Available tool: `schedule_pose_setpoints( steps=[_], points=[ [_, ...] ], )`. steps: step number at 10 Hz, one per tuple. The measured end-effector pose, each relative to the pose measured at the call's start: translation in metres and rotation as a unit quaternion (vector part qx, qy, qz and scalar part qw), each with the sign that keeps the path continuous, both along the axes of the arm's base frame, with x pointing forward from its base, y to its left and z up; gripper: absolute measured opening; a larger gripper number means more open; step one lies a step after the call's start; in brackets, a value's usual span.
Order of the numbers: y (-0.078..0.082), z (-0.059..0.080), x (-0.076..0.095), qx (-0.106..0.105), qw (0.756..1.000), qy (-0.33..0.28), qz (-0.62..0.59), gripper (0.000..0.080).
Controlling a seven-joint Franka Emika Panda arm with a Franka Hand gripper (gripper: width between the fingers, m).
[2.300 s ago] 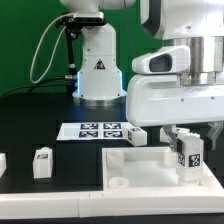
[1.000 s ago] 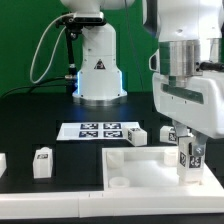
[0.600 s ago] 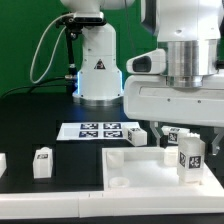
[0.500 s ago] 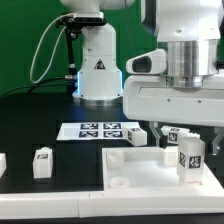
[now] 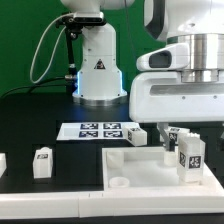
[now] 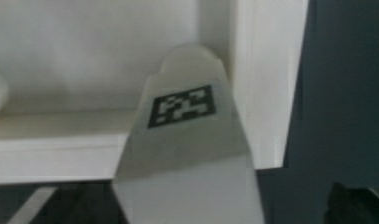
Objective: Assemble one leg
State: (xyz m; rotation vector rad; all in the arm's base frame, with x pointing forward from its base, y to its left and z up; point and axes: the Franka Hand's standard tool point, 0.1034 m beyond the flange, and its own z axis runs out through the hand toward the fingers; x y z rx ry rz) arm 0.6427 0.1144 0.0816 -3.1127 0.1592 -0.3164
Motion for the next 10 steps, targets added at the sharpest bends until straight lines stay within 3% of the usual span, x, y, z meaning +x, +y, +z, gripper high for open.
schedule_pose_setpoints(
  steps=[1, 2, 3, 4, 6, 7, 8, 10],
  points=[
    [0.0, 0.0001, 0.0004, 0.003, 1.0, 0.0, -0.01, 0.0599],
    [0.0005, -0.0004, 0.0001, 0.009, 0.999, 0.0, -0.042, 0.0421],
    [0.0002, -0.0007, -0.0001, 0.016, 0.997, 0.0, -0.076, 0.0421],
    [-0.0013, -0.0011, -0.0004, 0.021, 0.994, 0.001, -0.11, 0.0287],
    [-0.0026, -0.0016, -0.0009, 0.031, 0.978, -0.002, -0.207, 0.0287],
    [-0.0049, -0.002, -0.0018, 0.049, 0.952, 0.0, -0.301, 0.0287],
    [-0.0069, -0.0023, -0.0037, 0.073, 0.911, 0.009, -0.406, 0.0287],
    [-0.0069, -0.0034, -0.0054, 0.11, 0.812, 0.034, -0.572, 0.0287]
  ],
)
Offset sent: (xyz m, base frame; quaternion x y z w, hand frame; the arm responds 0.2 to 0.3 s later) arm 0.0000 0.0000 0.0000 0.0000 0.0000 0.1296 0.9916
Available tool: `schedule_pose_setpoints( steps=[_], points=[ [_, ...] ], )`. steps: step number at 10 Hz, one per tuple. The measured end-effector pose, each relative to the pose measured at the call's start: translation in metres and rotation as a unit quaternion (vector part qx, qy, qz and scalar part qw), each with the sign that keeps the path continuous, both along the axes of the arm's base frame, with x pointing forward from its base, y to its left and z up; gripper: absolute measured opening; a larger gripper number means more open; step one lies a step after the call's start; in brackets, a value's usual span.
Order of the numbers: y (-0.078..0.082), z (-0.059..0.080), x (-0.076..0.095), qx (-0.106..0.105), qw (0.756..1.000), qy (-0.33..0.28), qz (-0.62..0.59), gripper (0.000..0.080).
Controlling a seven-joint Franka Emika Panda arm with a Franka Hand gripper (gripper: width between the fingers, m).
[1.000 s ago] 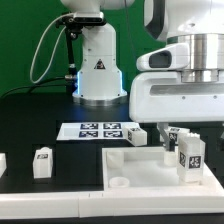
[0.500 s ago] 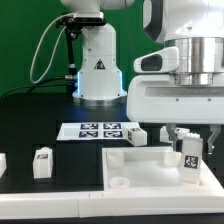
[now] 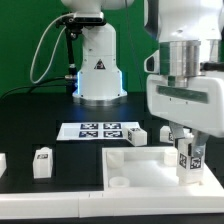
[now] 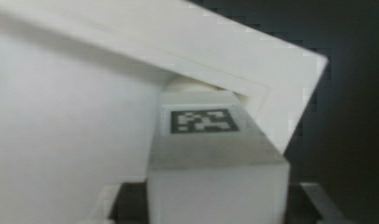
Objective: Assemble one leg
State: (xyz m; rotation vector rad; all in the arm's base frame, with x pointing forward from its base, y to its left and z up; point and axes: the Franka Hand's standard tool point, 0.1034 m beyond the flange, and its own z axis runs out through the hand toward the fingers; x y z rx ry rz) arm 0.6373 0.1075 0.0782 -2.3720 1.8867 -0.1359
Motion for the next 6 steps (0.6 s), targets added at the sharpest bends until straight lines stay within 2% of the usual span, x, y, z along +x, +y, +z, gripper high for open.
schedule_pose_setpoints(
  steps=[1, 3, 4, 6],
  points=[
    [0.0021, 0.0001, -0.0005, 0.019, 0.997, 0.008, -0.078, 0.0287],
    [0.0027, 0.0001, -0.0009, 0.022, 0.995, 0.011, -0.101, 0.0287],
    [0.0028, 0.0002, -0.0014, 0.009, 0.999, 0.009, -0.032, 0.0355],
    [0.0062, -0.0004, -0.0016, -0.016, 0.986, 0.001, 0.169, 0.0614]
  ],
)
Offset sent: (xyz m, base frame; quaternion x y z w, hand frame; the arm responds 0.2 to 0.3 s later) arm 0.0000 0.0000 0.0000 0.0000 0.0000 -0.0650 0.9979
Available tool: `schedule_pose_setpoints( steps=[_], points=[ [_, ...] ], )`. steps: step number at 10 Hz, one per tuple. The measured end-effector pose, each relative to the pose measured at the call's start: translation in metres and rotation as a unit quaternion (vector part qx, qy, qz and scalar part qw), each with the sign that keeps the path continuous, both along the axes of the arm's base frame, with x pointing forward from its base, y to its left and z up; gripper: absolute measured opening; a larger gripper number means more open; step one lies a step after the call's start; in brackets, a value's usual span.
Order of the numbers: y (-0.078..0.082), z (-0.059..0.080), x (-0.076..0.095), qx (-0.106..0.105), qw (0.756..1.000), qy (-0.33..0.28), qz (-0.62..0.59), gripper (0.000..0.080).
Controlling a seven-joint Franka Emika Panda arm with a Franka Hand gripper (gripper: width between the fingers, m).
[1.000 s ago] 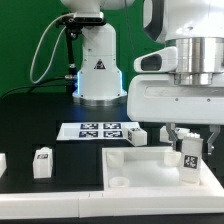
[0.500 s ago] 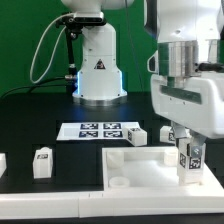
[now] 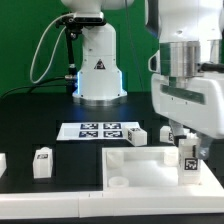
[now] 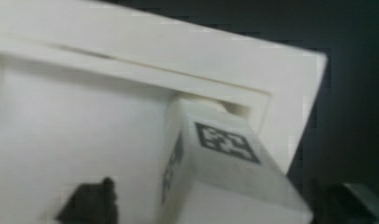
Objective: Assemble one leg
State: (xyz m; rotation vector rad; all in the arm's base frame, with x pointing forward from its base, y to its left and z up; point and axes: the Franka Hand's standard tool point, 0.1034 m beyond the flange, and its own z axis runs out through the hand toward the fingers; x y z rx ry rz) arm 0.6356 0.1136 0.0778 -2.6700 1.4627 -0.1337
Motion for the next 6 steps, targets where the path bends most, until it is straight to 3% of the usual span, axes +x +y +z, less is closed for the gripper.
schedule_pose_setpoints(
  steps=[2, 4, 5, 6],
  points=[
    [0.0021, -0.003, -0.0035, -0.013, 0.991, -0.001, 0.135, 0.0639],
    [0.0006, -0.0027, -0.003, -0.019, 0.985, -0.003, 0.172, 0.0648],
    [-0.0005, -0.0027, -0.0027, -0.029, 0.974, -0.004, 0.224, 0.0649],
    [-0.0028, -0.0009, -0.0003, -0.05, 0.942, -0.004, 0.333, 0.0649]
  ],
)
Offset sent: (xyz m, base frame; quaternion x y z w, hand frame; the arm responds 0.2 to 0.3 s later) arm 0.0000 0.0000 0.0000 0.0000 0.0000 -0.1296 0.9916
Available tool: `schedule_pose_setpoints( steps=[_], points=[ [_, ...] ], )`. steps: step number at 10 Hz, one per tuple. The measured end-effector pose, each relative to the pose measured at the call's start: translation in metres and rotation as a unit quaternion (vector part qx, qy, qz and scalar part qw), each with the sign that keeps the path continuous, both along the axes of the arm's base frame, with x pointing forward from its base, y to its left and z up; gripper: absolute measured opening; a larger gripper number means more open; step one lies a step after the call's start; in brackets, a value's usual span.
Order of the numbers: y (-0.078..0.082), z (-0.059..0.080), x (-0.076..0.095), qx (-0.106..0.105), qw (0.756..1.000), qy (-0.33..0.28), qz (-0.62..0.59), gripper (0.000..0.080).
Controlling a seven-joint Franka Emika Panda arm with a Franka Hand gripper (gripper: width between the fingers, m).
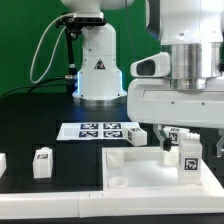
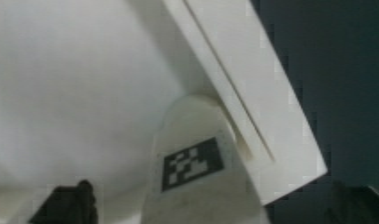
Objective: Assemble one leg
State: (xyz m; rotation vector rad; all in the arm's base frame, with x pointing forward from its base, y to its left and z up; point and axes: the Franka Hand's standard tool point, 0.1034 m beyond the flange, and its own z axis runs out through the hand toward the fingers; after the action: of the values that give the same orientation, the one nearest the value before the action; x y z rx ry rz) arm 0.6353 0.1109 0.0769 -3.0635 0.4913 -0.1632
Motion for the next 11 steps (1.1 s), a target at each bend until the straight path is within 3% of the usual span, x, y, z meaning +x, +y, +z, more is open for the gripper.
schedule_pose_setpoints(
  steps=[1, 2, 4, 5, 6, 8, 10, 11],
  points=[
    [-0.0026, 0.0008, 0.0025, -0.007, 0.998, 0.0, 0.063, 0.0649],
    [-0.0027, 0.0004, 0.0022, -0.006, 0.999, 0.0, 0.048, 0.0649],
    [-0.0032, 0.0004, 0.0023, -0.005, 0.999, 0.0, 0.038, 0.0422],
    [-0.0028, 0.0004, 0.0023, 0.0, 1.0, 0.001, 0.003, 0.0422],
    [-0.0027, 0.0002, 0.0022, 0.004, 0.999, 0.002, -0.031, 0.0285],
    [-0.0011, -0.0009, 0.0026, 0.013, 0.993, -0.002, -0.114, 0.0285],
    [0.001, -0.001, 0.0, 0.014, 0.965, 0.005, -0.262, 0.0285],
    [-0.0006, -0.0012, 0.0017, 0.024, 0.939, 0.011, -0.342, 0.0285]
  ],
)
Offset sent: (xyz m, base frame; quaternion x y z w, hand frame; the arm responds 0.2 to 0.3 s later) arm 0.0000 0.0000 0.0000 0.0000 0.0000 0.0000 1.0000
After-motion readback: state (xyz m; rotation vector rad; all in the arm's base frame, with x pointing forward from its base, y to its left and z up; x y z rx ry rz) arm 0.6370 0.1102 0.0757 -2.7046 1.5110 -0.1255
